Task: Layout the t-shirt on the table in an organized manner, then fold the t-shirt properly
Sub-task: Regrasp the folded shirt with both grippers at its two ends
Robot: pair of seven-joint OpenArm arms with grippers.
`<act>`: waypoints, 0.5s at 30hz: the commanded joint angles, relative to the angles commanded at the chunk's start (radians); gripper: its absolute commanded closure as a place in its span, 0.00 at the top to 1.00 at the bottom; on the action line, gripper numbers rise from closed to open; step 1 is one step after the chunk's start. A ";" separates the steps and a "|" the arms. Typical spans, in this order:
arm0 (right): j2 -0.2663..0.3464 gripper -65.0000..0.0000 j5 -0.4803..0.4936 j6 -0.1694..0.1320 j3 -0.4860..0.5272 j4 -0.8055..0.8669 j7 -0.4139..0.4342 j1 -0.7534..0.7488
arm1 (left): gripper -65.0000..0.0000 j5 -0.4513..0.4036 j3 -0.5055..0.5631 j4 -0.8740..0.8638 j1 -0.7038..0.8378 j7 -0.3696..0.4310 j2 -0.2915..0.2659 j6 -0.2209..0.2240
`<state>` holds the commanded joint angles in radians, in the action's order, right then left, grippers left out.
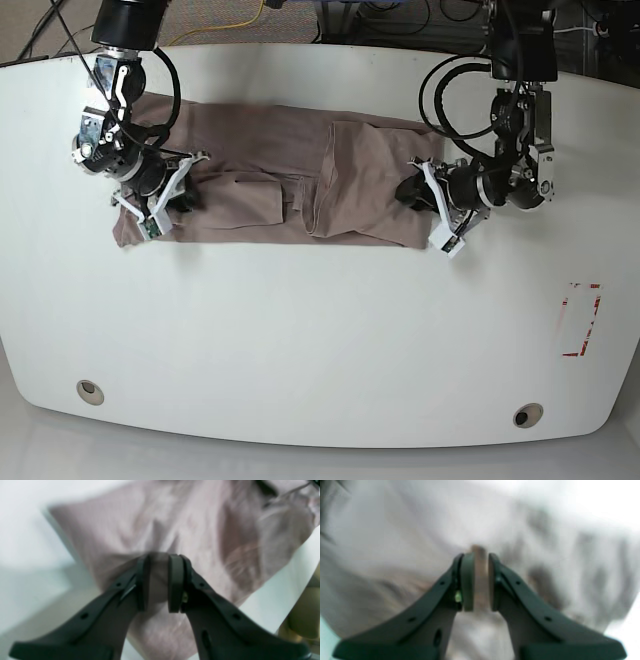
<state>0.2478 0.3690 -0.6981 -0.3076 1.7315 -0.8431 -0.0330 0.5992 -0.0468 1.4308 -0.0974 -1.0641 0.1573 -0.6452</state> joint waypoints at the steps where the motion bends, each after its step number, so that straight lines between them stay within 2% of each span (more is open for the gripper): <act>1: 0.000 0.30 0.000 0.000 -0.005 0.031 -0.020 0.002 | 0.16 -0.009 0.000 -0.008 0.000 0.003 0.000 0.000; 3: -0.008 0.42 0.003 0.000 -0.041 0.091 -0.069 0.003 | 0.16 -0.026 0.000 -0.023 0.000 0.008 0.000 0.000; 7: -0.072 0.66 0.029 0.000 -0.160 0.167 -0.183 0.035 | 0.16 -0.052 0.000 -0.049 -0.002 0.008 0.000 0.000; 9: -0.075 0.78 0.035 0.000 -0.245 0.183 -0.273 0.057 | 0.16 -0.068 0.000 -0.068 -0.003 0.008 0.000 0.000; 12: -0.072 0.85 0.046 0.000 -0.322 0.167 -0.353 0.091 | 0.16 -0.075 0.000 -0.080 -0.002 0.008 0.000 -0.002; 15: -0.068 0.84 0.083 0.000 -0.411 0.117 -0.400 0.109 | 0.16 -0.078 0.000 -0.084 0.000 0.008 0.000 -0.002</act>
<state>0.1803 0.4519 -0.6981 -0.7188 1.8481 -1.2436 0.0760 0.5209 -0.0468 1.3464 -0.0974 -1.0564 0.1573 -0.6467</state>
